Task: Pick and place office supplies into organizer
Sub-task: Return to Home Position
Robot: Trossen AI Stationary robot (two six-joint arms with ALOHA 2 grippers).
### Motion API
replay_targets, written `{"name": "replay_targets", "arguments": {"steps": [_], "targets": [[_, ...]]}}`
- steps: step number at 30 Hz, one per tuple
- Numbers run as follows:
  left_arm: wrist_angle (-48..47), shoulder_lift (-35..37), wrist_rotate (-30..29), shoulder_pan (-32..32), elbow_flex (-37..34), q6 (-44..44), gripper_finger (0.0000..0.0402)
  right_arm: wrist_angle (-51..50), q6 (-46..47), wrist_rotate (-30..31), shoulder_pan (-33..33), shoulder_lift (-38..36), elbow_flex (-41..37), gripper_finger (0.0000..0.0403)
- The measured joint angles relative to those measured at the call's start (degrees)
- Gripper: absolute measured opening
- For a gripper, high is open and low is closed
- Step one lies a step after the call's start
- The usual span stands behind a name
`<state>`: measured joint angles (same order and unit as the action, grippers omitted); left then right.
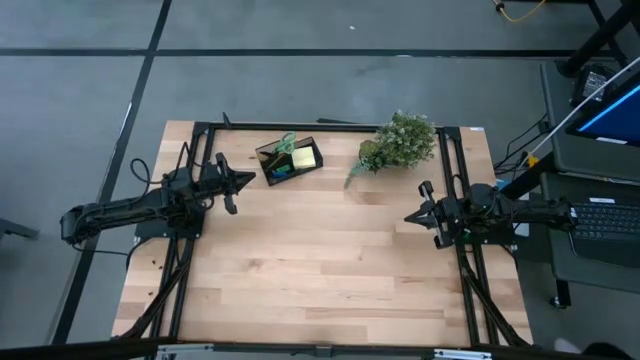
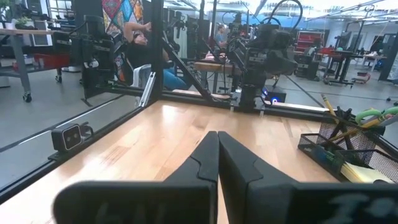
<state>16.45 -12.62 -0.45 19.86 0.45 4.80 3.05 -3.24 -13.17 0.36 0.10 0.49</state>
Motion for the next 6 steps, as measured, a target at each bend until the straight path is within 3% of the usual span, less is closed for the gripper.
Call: {"name": "replay_targets", "arguments": {"steps": [6], "targets": [[0.0,0.0,0.0,0.0,0.0,0.0,0.0009,0.0,0.0,0.0,0.0,0.0,0.0,0.0010]]}}
